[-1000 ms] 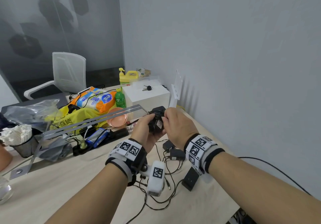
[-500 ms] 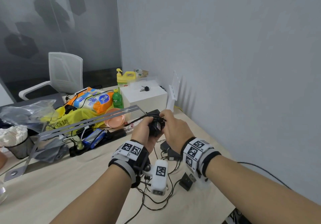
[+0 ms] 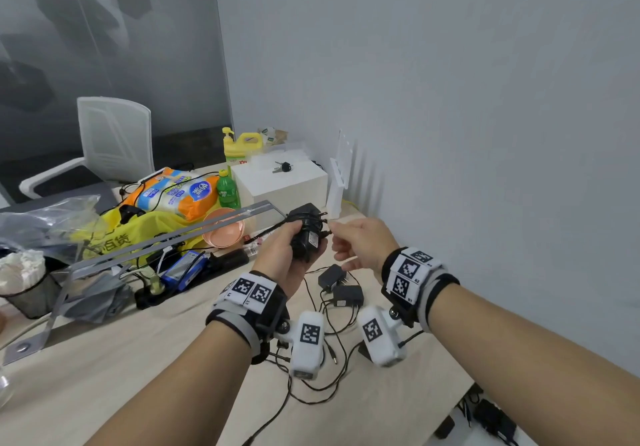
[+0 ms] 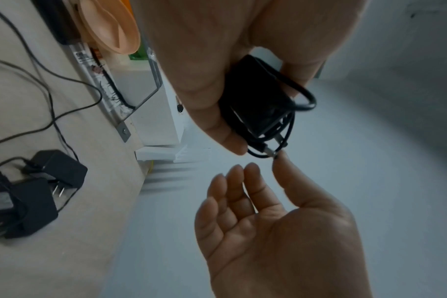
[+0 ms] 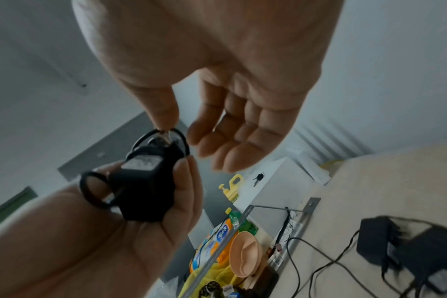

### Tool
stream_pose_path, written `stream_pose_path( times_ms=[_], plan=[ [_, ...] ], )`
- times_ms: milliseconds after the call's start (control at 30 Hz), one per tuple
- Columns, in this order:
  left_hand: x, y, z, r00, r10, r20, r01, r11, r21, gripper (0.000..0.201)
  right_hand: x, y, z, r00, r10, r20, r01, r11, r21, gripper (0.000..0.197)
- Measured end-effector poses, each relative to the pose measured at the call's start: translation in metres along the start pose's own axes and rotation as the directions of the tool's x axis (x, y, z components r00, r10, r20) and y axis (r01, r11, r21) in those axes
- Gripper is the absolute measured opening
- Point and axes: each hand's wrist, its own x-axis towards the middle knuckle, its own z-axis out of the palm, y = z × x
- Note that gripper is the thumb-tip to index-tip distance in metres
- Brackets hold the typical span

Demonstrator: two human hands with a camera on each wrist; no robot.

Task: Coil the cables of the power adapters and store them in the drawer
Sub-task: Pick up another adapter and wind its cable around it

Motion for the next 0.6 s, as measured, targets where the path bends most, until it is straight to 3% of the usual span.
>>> stream_pose_path(
  times_ms=[100,267,433,600],
  plan=[
    [0.001,-0.001,-0.004,1.0,0.011,-0.003,-0.011,0.999,0.047,0.037,-0.003,-0.002,0.001,0.991,0.109,0.078,-0.111,0.993,0.031,0.035],
    [0.003,-0.008,-0.017,1.0,-0.024,-0.004,0.024,0.994,0.103,0.039,-0.006,0.012,0.009,0.999,-0.04,0.034,0.045,0.985,-0.168,0.028],
    [0.007,-0.003,-0.023,0.996,-0.085,0.035,0.082,0.993,0.089,0.033,-0.008,0.024,-0.005,0.975,-0.221,0.023,0.206,0.86,-0.466,0.022],
    [0.005,-0.008,-0.026,0.988,-0.152,0.043,0.145,0.98,0.136,0.028,-0.013,0.042,-0.018,0.961,-0.27,0.063,0.254,0.766,-0.591,0.018]
  ],
)
